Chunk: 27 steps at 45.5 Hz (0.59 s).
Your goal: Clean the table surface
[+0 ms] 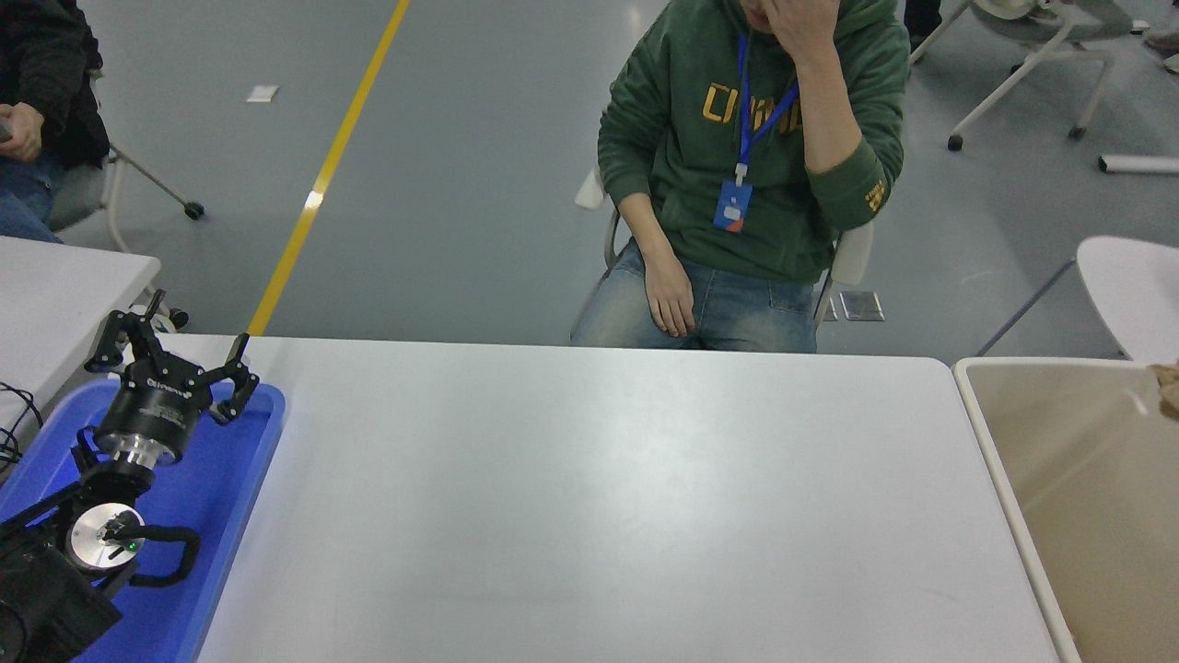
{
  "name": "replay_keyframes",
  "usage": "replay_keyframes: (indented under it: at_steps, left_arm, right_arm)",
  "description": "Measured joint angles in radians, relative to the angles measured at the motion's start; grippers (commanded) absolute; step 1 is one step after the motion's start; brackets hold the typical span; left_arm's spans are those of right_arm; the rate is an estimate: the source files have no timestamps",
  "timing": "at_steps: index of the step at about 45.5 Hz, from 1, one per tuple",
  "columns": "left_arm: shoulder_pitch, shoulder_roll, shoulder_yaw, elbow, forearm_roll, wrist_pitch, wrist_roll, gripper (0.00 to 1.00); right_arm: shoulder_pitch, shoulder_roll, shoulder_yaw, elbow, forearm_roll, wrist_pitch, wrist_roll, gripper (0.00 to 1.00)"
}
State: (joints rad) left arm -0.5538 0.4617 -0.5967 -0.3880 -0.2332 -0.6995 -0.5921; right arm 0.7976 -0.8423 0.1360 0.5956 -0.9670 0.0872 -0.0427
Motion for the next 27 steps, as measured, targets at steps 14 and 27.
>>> replay_keyframes:
  at_steps: [14,27]
  left_arm:
    - [0.0,0.0,0.0,0.0,0.0,0.0,0.0,1.0]
    - [0.0,0.0,0.0,0.0,0.0,0.0,0.0,1.0]
  right_arm:
    - [-0.118,0.208,0.007,-0.228,0.151,-0.174,0.0,0.0]
    - [-0.157,0.323,0.009,-0.355,0.24,-0.25,0.001,0.0]
